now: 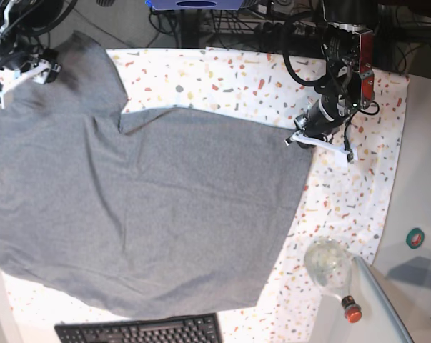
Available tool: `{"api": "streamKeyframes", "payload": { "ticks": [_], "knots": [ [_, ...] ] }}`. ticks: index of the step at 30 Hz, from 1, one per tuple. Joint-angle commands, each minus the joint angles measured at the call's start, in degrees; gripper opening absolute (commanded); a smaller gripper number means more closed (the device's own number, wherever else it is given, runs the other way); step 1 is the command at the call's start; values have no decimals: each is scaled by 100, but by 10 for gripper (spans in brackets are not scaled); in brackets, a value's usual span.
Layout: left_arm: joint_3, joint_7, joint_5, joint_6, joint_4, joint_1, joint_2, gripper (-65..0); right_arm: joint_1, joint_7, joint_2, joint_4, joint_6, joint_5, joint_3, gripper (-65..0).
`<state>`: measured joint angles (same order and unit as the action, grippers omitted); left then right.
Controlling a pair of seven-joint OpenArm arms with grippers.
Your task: Layout the t-shirt on the table in an organized manner, then fold the t-shirt properly
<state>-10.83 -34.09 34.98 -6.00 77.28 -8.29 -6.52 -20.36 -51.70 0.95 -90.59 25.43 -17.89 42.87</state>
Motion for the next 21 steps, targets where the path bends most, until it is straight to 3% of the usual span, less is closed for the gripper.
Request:
{"api": "streamKeyframes", "payload": {
  "ticks": [1, 3, 5, 7, 9, 10, 13, 18, 21],
  "knots": [
    [-11, 46, 31, 7, 101, 51, -29, -650, 36, 76, -47, -10, 20, -53, 25, -246],
    [-11, 46, 31, 7, 101, 51, -29, -650, 89, 76, -38, 131, 20, -53, 25, -251],
    [-11, 46, 31, 7, 101, 43, -29, -650, 89, 85, -29, 166, 20, -62, 25, -321],
    [-11, 46, 31, 7, 101, 34, -38, -650, 98, 85, -29, 122, 151, -62, 78, -477],
    [-11, 46, 31, 7, 101, 25, -108, -650, 89, 58, -29, 8, 609, -62, 104, -650],
    [-11, 46, 31, 7, 110, 7, -126, -650, 89, 32, -20, -62, 784, -62, 183, -650],
    [-11, 46, 31, -55, 549, -300, -161, -650, 62, -206, 50, -388, 837, -44, 429, -650],
    [50, 46, 31, -864, 1701, -1232, -407, -650, -17, -1032, 41, -1100, 837, -26, 719, -650],
    [-3, 46, 31, -1013, 2088, -1716, -407, -650, -70, -1261, 41, -1302, 837, -18, 728, -650]
  ]
}}
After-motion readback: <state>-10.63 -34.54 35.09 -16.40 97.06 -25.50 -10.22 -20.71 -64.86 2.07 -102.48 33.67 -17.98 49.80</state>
